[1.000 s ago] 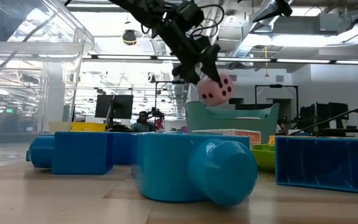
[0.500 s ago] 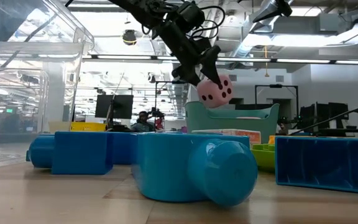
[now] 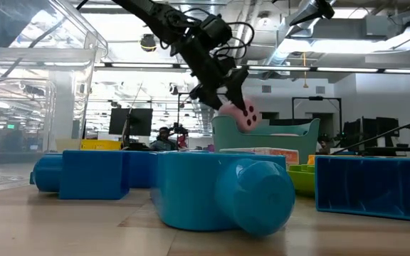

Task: Pick & Place Toys
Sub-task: Put the pink die into the green bin

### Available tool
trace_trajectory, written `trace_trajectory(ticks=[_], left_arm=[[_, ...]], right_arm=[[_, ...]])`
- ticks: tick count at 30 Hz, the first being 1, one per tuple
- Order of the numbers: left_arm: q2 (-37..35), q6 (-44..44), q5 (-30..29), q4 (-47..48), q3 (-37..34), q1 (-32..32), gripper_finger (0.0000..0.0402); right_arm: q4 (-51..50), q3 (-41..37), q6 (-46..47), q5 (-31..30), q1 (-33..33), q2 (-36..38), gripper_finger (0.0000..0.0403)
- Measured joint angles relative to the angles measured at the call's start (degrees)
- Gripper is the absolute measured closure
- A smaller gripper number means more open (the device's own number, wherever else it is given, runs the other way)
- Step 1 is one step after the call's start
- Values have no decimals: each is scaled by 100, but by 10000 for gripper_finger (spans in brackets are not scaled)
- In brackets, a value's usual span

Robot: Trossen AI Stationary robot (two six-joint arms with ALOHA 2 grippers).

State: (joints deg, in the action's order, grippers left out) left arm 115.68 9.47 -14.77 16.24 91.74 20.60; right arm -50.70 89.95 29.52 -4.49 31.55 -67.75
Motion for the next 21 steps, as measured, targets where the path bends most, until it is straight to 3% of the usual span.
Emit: trace_trajectory(ticks=[11, 21], left_arm=[[-2, 0, -28, -88, 7, 0, 80], [-2, 2, -26, -89, 7, -2, 40]], right_arm=[[-2, 0, -17, 0, 0, 0, 17], [-2, 0, -61, 0, 0, 0, 17]])
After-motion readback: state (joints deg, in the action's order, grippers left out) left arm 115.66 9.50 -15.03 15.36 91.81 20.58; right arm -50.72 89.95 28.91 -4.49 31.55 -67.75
